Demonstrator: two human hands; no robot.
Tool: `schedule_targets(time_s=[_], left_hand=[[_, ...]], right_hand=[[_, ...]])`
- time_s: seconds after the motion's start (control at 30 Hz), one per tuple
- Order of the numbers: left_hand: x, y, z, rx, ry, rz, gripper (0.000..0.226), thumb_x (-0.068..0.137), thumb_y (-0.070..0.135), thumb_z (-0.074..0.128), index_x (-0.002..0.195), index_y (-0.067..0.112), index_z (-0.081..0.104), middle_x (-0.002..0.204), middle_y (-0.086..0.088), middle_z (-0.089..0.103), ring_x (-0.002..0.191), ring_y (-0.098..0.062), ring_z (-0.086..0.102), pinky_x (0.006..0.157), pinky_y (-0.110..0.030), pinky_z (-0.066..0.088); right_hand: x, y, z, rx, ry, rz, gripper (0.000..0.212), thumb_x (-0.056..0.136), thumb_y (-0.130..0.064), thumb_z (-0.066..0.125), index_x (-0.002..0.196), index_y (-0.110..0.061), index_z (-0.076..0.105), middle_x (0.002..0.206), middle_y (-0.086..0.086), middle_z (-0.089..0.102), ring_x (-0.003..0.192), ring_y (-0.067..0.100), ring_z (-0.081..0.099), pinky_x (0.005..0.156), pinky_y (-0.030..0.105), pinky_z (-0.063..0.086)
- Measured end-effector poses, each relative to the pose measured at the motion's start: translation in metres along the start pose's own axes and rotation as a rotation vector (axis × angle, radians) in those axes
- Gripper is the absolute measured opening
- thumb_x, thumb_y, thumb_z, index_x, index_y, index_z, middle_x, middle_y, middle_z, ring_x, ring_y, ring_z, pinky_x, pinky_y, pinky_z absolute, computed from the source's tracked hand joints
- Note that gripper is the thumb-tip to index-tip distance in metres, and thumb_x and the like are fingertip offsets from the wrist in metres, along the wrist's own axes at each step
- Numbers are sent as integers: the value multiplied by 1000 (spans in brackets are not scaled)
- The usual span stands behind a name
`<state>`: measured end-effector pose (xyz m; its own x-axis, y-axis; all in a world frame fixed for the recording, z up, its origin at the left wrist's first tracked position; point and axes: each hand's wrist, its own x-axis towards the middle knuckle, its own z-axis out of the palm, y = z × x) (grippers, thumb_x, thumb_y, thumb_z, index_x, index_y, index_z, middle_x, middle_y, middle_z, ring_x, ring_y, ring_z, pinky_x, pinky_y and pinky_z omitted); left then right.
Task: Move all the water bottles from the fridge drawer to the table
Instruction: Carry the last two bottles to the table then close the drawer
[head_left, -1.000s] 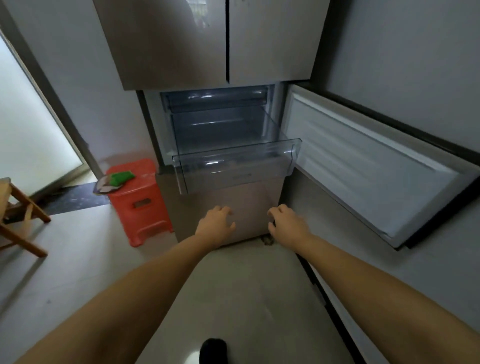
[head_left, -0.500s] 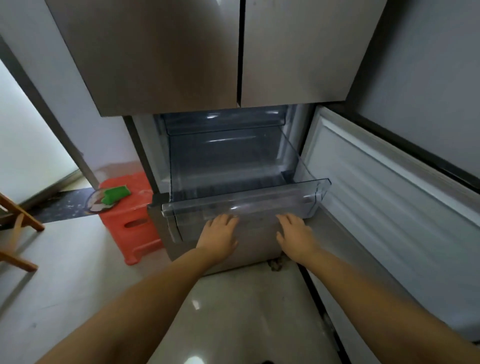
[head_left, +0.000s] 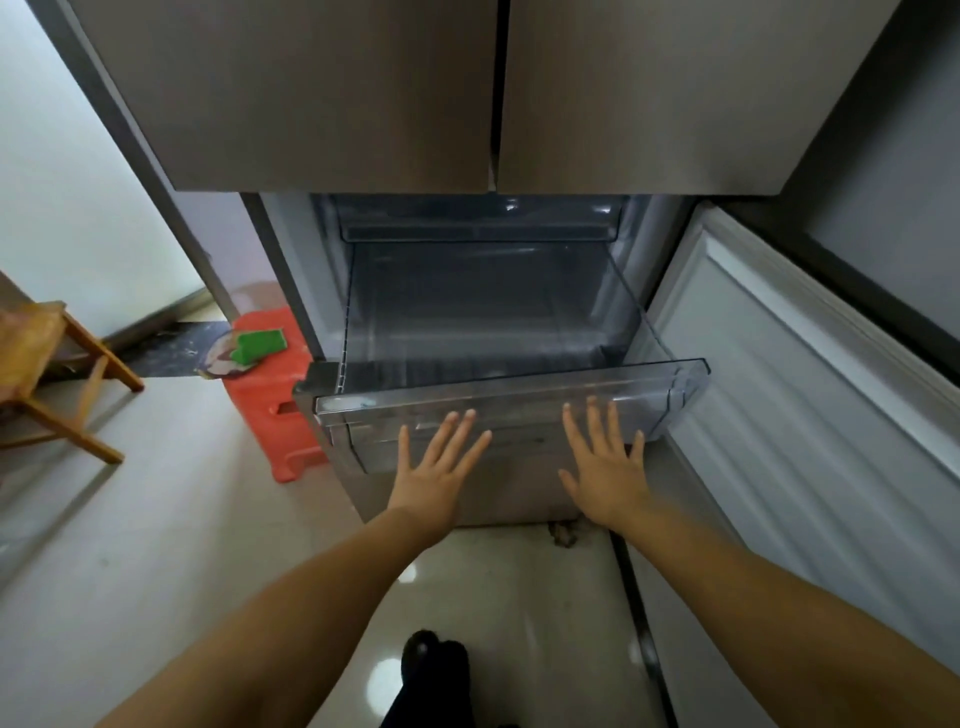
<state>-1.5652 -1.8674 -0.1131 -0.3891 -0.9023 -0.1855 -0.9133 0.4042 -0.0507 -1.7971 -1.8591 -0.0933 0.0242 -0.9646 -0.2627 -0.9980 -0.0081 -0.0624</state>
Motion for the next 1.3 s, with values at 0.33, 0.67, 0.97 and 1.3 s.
schedule_targets(time_s=[0.33,0.67,0.97,1.3], left_hand=[[57,-80,-9,68,105,7,101,89,38,56,143,29,-28,155,4,-26,141,-14,-32,112,-62,-9],[170,-102,-58,-58,-67,-74,91,93,23,53,149,29,-18,153,7,-35,143,-17,-29,115,-62,-1],[215,-127,-73,-63,-160,-11,93,91,27,55,150,29,-16,153,7,-36,144,-19,-28,115,-59,1],[193,-83,-85,-256,-80,-53,76,93,23,53,153,24,5,161,-10,1,147,-32,11,116,-48,24]], right_hand=[[64,-31,7,29,142,-57,79,99,-40,41,146,-26,-21,151,7,-33,140,29,-28,115,58,-4],[185,-25,-56,77,-5,-15,86,98,-28,48,149,-32,-21,153,7,-36,144,30,-26,117,57,5],[228,-15,-81,33,-48,-59,93,94,-28,54,148,-39,-21,154,0,-35,146,27,-23,116,60,0],[177,-2,-90,19,22,-70,72,97,-27,47,154,-27,2,162,3,-12,150,25,-2,119,54,9]])
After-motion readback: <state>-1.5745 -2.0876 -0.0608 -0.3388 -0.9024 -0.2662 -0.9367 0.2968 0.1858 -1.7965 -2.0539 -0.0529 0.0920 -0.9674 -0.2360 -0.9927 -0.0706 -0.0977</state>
